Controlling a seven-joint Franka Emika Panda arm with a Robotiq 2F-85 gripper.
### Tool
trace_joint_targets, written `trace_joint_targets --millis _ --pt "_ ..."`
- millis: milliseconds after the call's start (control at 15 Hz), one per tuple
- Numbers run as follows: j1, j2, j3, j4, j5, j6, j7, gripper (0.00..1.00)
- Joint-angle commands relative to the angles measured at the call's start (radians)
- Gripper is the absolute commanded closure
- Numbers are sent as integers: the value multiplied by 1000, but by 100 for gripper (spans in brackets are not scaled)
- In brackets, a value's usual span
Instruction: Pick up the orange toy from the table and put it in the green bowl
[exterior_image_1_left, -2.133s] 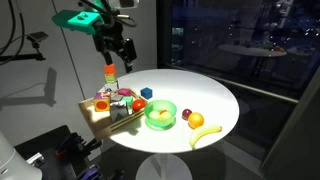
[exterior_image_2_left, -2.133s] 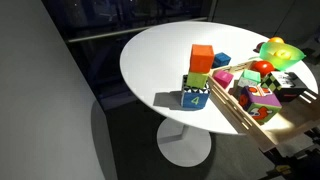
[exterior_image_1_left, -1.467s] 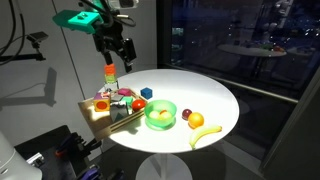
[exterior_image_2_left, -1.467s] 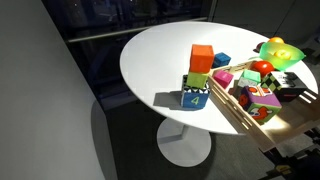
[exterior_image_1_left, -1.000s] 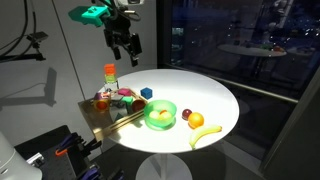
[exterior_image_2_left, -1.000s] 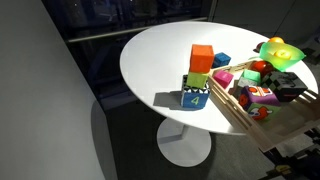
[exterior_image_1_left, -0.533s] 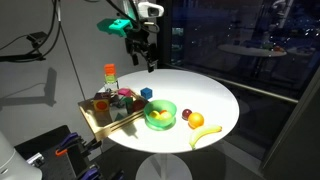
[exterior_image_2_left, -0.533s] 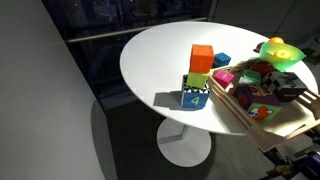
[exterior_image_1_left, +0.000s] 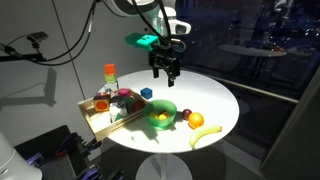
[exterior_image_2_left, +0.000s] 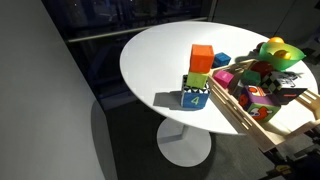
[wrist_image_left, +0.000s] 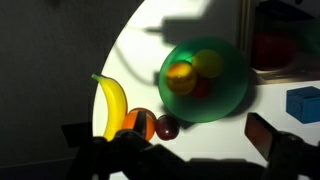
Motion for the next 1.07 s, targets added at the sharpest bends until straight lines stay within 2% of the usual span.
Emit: trace_joint_targets --millis 0,400,1000 --pt "-42 130 -12 130 -6 -49 47 0" --pt "-84 300 -20 248 -9 -30 81 0" --pt "-86 406 -14 273 -21 132 96 0"
